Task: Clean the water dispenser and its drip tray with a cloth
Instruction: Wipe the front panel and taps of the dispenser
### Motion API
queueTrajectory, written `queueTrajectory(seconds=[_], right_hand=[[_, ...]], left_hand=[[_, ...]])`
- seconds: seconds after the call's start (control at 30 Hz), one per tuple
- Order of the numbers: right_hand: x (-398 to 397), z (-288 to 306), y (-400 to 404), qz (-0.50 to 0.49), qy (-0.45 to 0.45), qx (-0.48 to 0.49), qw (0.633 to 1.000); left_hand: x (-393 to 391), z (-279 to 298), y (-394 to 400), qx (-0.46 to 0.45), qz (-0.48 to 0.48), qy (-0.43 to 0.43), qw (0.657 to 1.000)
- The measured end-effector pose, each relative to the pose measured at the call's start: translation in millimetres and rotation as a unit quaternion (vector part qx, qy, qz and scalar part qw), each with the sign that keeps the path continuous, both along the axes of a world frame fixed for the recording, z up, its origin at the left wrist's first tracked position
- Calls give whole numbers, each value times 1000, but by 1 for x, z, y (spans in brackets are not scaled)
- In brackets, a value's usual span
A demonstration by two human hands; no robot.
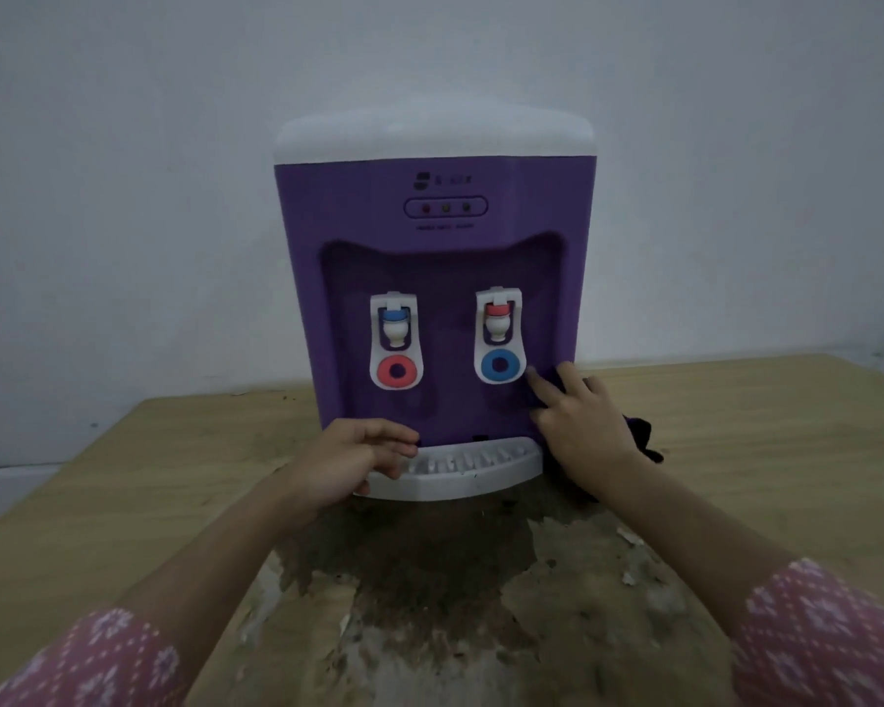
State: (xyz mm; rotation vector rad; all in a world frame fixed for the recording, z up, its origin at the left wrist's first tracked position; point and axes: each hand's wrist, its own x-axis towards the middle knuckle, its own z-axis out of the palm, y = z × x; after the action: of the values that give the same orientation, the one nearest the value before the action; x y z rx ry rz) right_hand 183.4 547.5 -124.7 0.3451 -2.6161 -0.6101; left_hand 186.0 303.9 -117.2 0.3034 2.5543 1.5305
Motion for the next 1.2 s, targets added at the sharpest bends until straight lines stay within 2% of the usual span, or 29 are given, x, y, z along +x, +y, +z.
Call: queueTrajectory(seconds=[0.07, 0.1, 0.17, 0.2, 0.27, 0.37, 0.53, 0.63, 0.7, 0.73, 0.77, 0.8, 0.9, 0.93, 1.07, 1.2], right_hand=[[4, 6, -7, 8, -30, -27, 999], [6, 9, -11, 26, -38, -72, 996], [12, 17, -22, 82, -43, -237, 967], [16, 21, -30, 116, -43, -330, 936], [24, 31, -51, 164, -59, -472, 864], [27, 36, -86, 207, -95, -625, 747], [29, 33, -141, 146, -167, -844, 488], [28, 31, -159, 131, -228, -885, 384], [28, 32, -159, 145, -289, -903, 283], [29, 32, -155, 160, -315, -902, 247], [29, 32, -151, 175, -335, -895, 238], [29, 32, -146, 185, -346, -882, 259], [25, 33, -129, 177, -310, -827, 434], [23, 32, -122, 171, -285, -819, 467], [17, 27, -93, 151, -195, -819, 518], [8, 13, -85, 120, -167, -806, 556]], left_hand=[[5, -2, -4, 16, 3, -1, 1000], [8, -2, -5, 26, 4, -2, 1000], [13, -3, -7, 52, 7, 1, 999], [15, -3, -6, 70, 7, 6, 998], [20, -5, -2, 122, 4, 35, 992], [28, -7, 5, 210, 1, 114, 971], [42, -14, 3, 263, 14, 241, 934], [42, -16, -6, 220, 28, 290, 931], [37, -17, -14, 160, 51, 314, 935], [35, -17, -18, 125, 60, 333, 933], [32, -16, -21, 93, 69, 352, 929], [30, -14, -23, 68, 79, 370, 923], [17, -9, -32, 2, 124, 438, 891], [11, -7, -35, -27, 137, 457, 879], [-4, -6, -41, -198, 150, 501, 829], [-8, -17, -44, -342, 121, 522, 772]])
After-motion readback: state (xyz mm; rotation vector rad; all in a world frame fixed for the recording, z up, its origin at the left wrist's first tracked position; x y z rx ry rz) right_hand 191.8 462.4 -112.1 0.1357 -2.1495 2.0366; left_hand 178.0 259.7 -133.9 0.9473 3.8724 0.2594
